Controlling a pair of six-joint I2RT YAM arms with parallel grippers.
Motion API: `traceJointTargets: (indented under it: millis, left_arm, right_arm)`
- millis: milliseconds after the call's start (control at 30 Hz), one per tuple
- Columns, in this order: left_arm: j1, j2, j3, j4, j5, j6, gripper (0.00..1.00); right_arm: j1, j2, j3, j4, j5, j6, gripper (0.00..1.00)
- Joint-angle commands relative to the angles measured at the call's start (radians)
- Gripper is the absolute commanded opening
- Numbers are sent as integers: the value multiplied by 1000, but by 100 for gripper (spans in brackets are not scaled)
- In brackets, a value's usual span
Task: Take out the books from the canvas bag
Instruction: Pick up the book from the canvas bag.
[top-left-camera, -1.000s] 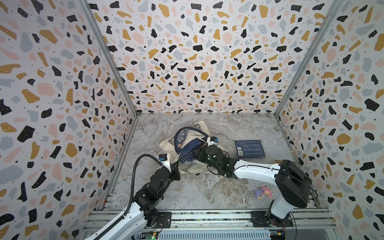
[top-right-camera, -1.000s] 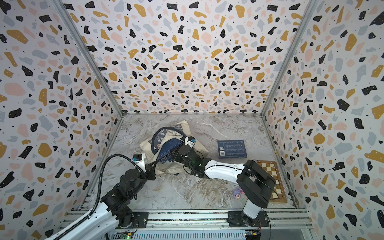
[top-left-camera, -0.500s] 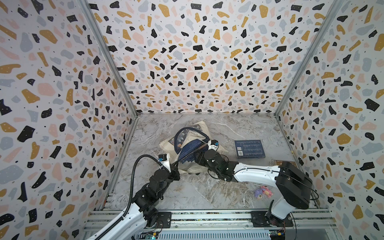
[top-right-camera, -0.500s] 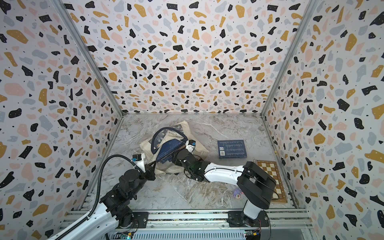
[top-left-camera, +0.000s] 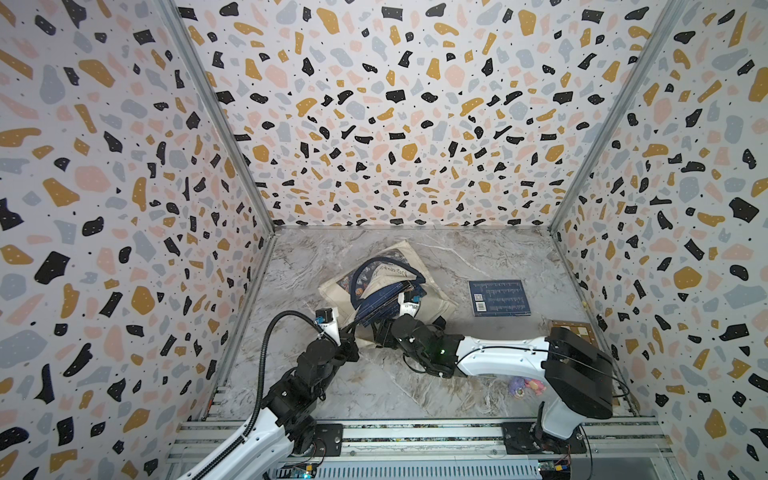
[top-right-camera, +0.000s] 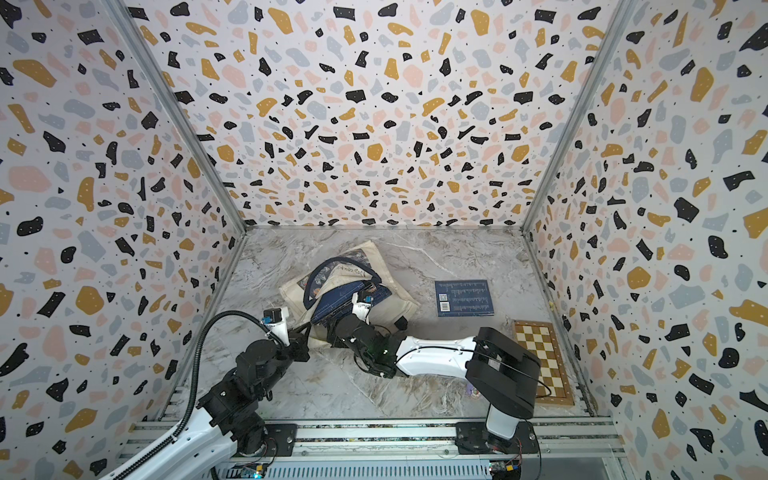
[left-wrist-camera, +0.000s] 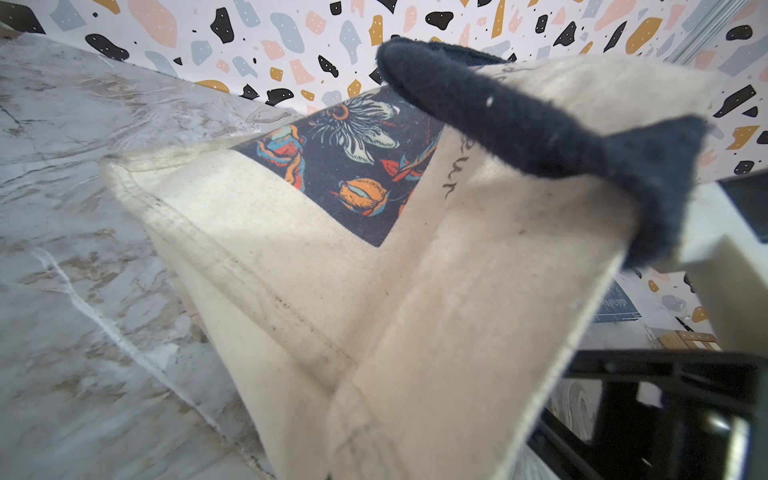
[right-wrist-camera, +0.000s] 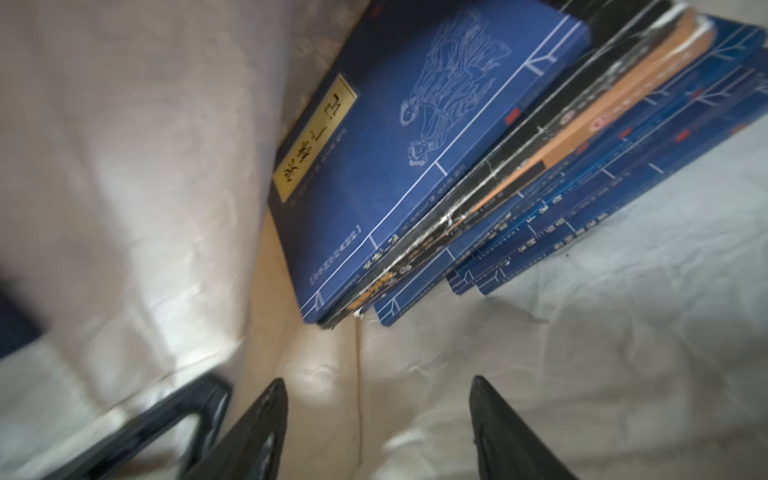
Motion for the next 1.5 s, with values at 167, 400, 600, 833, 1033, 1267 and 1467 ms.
traceJointTargets:
  millis: [167, 400, 600, 833, 1033, 1267, 1467]
  left_arm:
    - [0, -16, -2, 52, 4, 11, 0]
    - [0, -1, 0, 58, 8, 17, 0]
    - [0, 5, 2, 64, 9, 18, 0]
    - [0, 21, 4, 73, 14, 17, 0]
    - [0, 24, 4, 73, 13, 17, 0]
    - [0, 27, 4, 74, 9, 17, 0]
    - [-1, 25, 3, 70, 8, 17, 0]
  right_arm:
    - [-109, 102, 144, -47, -129, -30, 70]
    - [-161, 190, 205, -44, -157, -15, 69]
    - [-194, 203, 159, -13, -200, 20, 39]
    - [-199, 112, 67, 23, -185, 27, 26]
    - [-199, 25, 21, 25, -155, 24, 23]
    - [-208, 0, -33, 134, -166, 6, 34]
    - [-216, 0, -77, 201, -191, 12, 51]
